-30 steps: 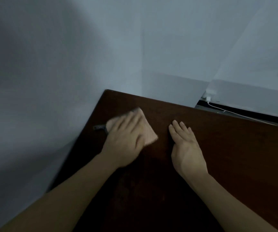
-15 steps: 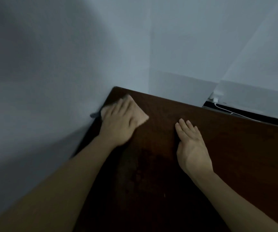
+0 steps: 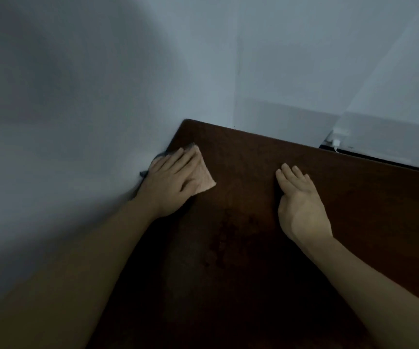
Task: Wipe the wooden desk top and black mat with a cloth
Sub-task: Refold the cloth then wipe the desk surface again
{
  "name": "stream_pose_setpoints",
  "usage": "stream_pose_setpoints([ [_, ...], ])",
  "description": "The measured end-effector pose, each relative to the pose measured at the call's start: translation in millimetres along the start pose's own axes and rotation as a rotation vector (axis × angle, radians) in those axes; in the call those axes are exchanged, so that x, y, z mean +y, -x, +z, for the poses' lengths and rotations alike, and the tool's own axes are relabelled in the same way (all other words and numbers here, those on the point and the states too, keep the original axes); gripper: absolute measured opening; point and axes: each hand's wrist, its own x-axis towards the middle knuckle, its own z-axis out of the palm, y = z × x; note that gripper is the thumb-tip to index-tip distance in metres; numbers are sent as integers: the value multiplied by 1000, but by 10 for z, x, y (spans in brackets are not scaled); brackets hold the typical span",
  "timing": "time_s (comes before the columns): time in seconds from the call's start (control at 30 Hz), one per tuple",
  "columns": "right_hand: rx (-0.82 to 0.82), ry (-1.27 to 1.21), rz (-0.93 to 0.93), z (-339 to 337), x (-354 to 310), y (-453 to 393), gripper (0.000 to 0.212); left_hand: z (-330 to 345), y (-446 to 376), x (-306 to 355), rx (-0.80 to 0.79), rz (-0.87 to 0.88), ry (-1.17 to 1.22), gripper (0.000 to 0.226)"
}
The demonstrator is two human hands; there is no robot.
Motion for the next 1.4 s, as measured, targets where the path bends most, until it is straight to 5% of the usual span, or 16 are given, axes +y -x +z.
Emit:
stream_pose_setpoints([
  [0.13, 2, -16, 10, -1, -11, -5, 61, 88, 252, 272, 89, -64, -2, 63],
  [0.43, 24, -114, -5, -76, -37, 65, 55, 124, 1365, 660, -31, 189, 30, 59],
  [0.67, 199, -195, -25, -292, 106, 439, 45, 90, 598, 1059, -8, -105, 58, 62],
  [0.9, 156, -204, 101, -440, 514, 829, 45, 100, 698, 1798, -64, 194, 70, 61],
  [1.2, -39, -162, -241, -296, -69, 961, 52, 0, 1248, 1054, 78, -101, 138, 66],
  [1.4, -194, 156, -290, 86, -769, 794, 66, 137, 1870, 585, 106, -227, 181, 71],
])
